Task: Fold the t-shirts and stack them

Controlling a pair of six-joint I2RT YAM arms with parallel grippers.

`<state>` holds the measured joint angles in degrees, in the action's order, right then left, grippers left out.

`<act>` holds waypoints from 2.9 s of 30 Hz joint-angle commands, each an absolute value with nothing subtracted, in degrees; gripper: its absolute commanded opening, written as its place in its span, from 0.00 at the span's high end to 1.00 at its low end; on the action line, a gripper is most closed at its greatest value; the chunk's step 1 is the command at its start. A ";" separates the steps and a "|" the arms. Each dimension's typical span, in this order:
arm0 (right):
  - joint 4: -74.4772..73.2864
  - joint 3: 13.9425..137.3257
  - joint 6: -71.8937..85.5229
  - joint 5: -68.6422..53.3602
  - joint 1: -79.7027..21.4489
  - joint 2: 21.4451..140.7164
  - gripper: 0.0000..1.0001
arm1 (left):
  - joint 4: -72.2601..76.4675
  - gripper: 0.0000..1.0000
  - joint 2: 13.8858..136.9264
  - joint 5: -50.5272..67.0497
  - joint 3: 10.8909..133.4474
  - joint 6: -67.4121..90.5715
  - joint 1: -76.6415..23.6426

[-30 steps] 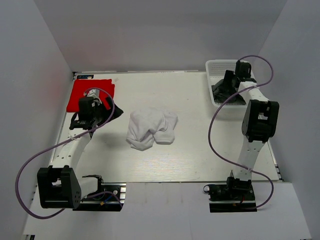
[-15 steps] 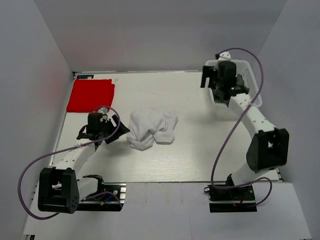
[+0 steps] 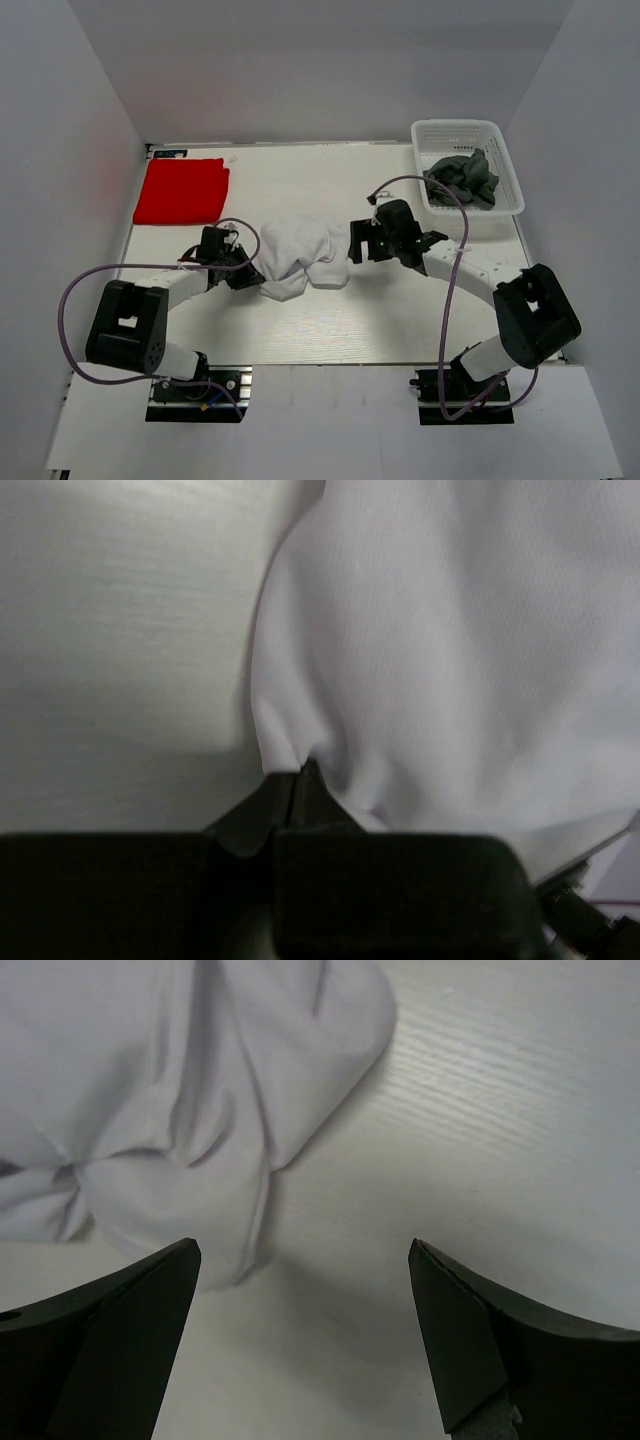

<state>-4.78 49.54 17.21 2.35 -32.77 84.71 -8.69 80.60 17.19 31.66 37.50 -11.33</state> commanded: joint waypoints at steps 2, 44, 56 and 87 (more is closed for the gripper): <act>-4.13 47.21 17.84 -5.88 -36.55 82.18 0.10 | -7.29 1.00 82.70 17.31 33.93 36.30 -11.87; 19.70 63.53 -12.21 40.19 -40.43 51.43 1.00 | -23.03 1.00 44.04 -16.08 74.17 27.16 -12.39; 9.23 69.61 -11.86 31.64 -40.61 41.04 1.00 | -23.83 1.00 38.84 7.11 77.87 23.82 -11.25; -7.65 83.60 5.62 10.99 -24.34 101.88 0.10 | -30.60 0.00 100.40 2.29 82.66 22.31 -11.60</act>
<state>-8.27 87.39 3.29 17.72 -23.05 109.06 -31.75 110.30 -0.38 91.09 19.99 -10.61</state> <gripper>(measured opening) 0.904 0.995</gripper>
